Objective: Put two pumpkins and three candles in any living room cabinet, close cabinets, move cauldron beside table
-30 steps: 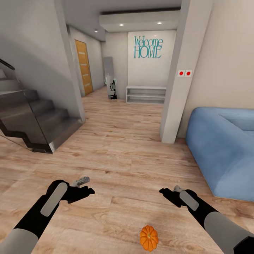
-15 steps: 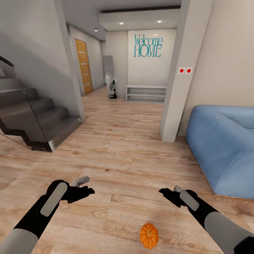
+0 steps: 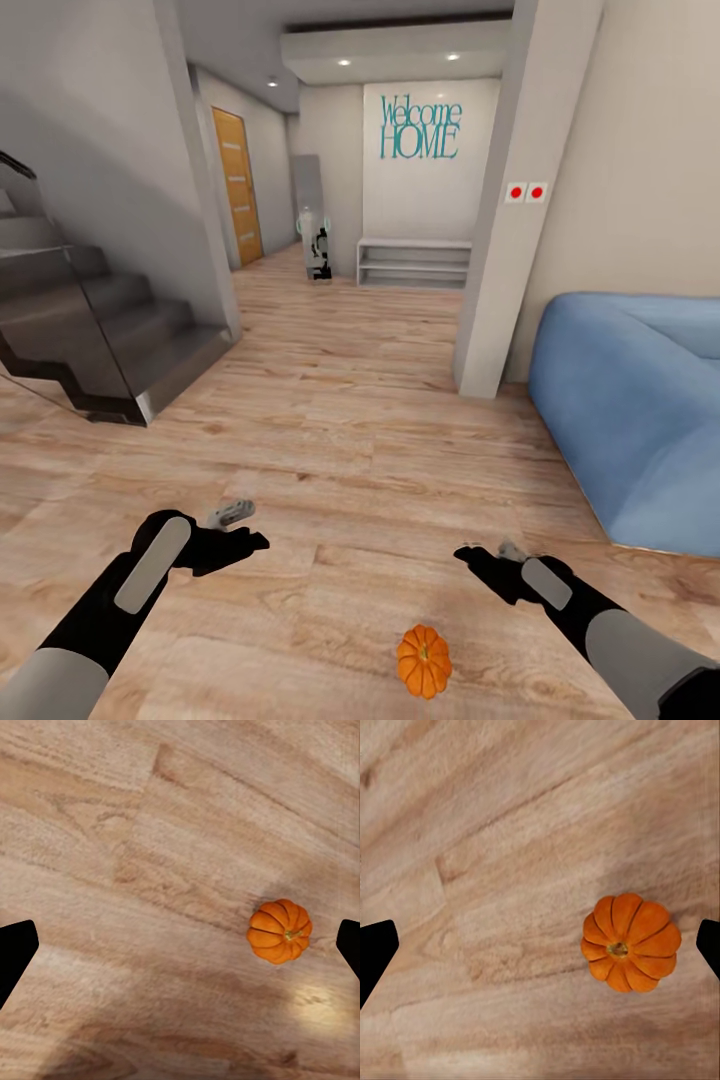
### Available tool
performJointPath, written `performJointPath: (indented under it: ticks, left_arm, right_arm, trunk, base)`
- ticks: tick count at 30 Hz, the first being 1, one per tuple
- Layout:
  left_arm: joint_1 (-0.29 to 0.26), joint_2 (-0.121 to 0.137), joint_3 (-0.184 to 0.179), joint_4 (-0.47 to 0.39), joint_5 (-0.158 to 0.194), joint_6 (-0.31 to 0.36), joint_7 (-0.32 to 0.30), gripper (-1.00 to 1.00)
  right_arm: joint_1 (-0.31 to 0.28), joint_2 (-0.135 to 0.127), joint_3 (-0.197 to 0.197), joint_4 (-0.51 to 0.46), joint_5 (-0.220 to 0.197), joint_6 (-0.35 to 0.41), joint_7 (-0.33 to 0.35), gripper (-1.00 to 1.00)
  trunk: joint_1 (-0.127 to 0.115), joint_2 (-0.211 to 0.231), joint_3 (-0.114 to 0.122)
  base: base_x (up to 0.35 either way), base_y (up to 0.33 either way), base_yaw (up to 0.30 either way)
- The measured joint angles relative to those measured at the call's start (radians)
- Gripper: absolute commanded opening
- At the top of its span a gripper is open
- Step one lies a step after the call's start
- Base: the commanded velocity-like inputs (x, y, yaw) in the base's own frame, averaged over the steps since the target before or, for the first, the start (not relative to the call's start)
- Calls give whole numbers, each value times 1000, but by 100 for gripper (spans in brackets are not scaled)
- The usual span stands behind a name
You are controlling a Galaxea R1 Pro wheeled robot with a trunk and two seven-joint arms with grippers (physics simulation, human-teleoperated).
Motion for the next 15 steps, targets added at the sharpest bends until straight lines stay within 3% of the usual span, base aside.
performJointPath:
  ticks: [5,15]
  left_arm:
    - [0,1,1,0,2,1,-1,100]
    - [-1,1,1,0,5,2,-3,100]
  right_arm:
    - [0,2,-4,26,-10,3,32,100]
    - [0,2,-5,32,-100,3,34,100]
  trunk:
    - [19,-35,-16]
    - [58,-105,-47]
  base:
    - [0,0,0]
    - [0,0,0]
